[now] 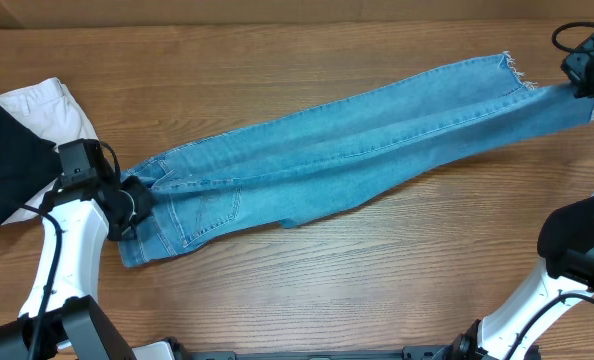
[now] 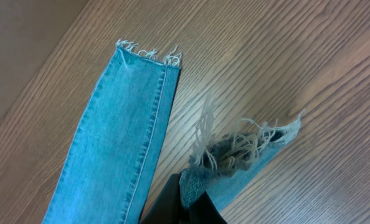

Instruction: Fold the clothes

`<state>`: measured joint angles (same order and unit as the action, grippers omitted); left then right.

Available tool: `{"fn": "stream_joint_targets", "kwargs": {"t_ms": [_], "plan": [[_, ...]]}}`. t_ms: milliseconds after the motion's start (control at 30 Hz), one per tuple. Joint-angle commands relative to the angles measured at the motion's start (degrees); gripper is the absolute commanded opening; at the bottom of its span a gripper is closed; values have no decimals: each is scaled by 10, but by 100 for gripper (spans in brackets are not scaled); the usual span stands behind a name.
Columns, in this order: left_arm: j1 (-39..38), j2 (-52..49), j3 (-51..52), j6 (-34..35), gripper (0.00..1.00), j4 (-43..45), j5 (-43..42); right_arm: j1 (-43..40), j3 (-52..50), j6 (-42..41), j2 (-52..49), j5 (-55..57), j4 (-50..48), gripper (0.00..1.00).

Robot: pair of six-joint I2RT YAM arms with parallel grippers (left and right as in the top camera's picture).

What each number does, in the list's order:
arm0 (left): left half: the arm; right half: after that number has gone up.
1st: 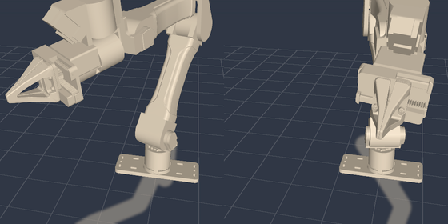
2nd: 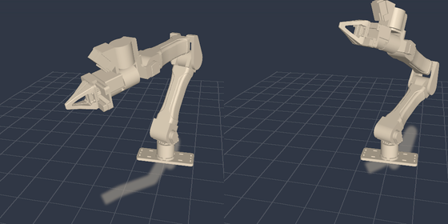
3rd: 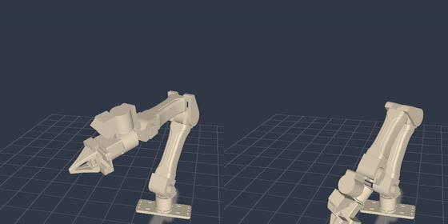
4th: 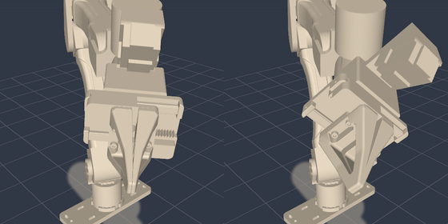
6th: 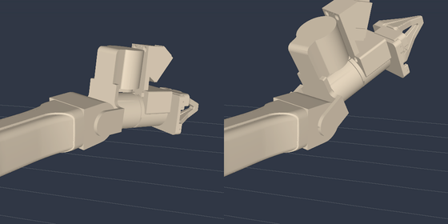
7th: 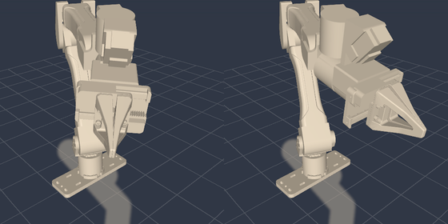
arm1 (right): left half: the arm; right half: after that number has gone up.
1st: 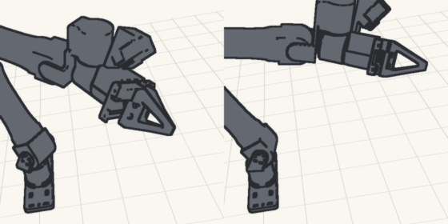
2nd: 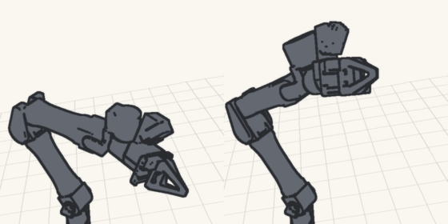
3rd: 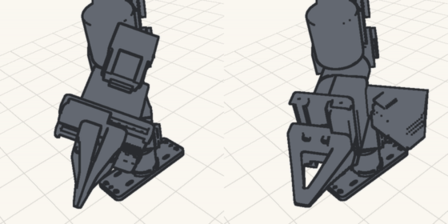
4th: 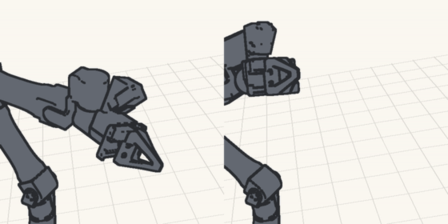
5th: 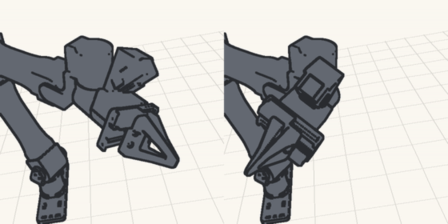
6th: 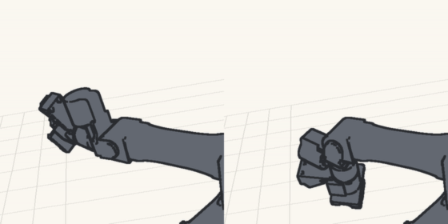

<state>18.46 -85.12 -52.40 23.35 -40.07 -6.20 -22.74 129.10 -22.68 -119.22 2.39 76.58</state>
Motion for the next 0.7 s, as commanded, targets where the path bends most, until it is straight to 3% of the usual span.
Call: {"fn": "stream_joint_targets", "kwargs": {"t_ms": [0, 167, 400, 667], "plan": [[-2, -16, 3, -11, 8, 33, -6, -1, 14, 2, 2, 14, -2, 4], [-2, -58, 3, -4, 9, 85, -5, -1, 14, 2, 1, 14, -2, 4], [-2, -148, 3, -3, 5, 93, -6, 0, 13, 2, -4, 14, 0, 4], [-1, -156, 3, 11, 4, 104, 9, 1, -6, 2, -5, 14, -21, 4]]}}
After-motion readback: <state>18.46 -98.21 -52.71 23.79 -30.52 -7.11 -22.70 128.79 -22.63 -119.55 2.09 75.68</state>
